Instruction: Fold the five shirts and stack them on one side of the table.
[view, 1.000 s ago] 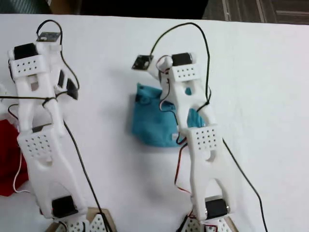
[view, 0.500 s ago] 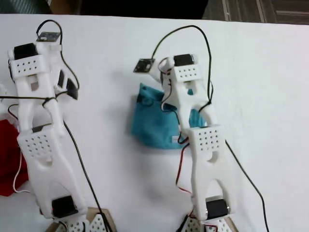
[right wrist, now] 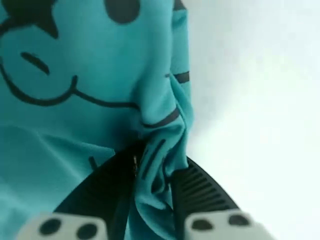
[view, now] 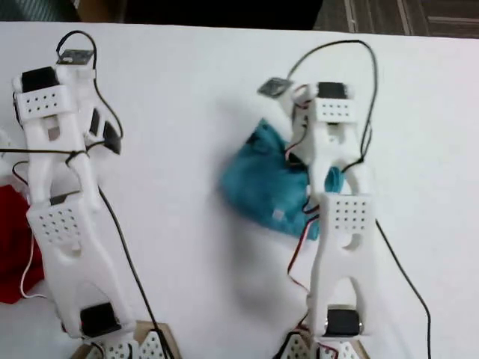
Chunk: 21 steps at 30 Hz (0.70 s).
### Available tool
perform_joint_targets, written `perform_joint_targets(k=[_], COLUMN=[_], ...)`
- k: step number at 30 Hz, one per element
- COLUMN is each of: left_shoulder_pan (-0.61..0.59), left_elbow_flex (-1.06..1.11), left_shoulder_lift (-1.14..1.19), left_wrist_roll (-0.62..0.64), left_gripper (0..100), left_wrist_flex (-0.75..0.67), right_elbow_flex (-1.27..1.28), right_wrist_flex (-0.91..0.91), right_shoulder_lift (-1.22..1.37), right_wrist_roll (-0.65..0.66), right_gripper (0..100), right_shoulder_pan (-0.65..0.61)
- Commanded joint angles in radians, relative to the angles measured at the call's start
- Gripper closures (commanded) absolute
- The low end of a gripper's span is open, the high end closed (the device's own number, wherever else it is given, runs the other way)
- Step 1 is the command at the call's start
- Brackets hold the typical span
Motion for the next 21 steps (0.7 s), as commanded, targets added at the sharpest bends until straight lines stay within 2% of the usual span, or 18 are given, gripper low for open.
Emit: perform_joint_targets(k=[1, 3, 6, 13, 21], left_shoulder_pan=[-0.006, -0.006, 0.003, 0.037, 0.066], left_elbow_flex=[-0.004, -0.004, -0.004, -0.004, -0.004], left_shoulder_lift=[-0.071, -0.071, -0.071, -0.071, -0.071], left_wrist_roll=[-0.003, -0.003, -0.003, -0.003, -0.002], left_gripper=[73, 73, 73, 73, 73], left_wrist_flex=[0.009, 0.011, 0.011, 0.012, 0.012], right_elbow_flex=[0.043, 0.101, 0.157, 0.158, 0.158], right_wrist_flex=[0.004, 0.004, 0.001, -0.004, -0.127], right_shoulder_lift=[-0.065, -0.116, -0.199, -0.278, -0.225], right_wrist_roll=[-0.157, -0.232, -0.275, -0.270, -0.238], right_gripper=[97.8, 97.8, 97.8, 97.8, 97.8], right_shoulder_pan=[0.120, 0.153, 0.209, 0.383, 0.562])
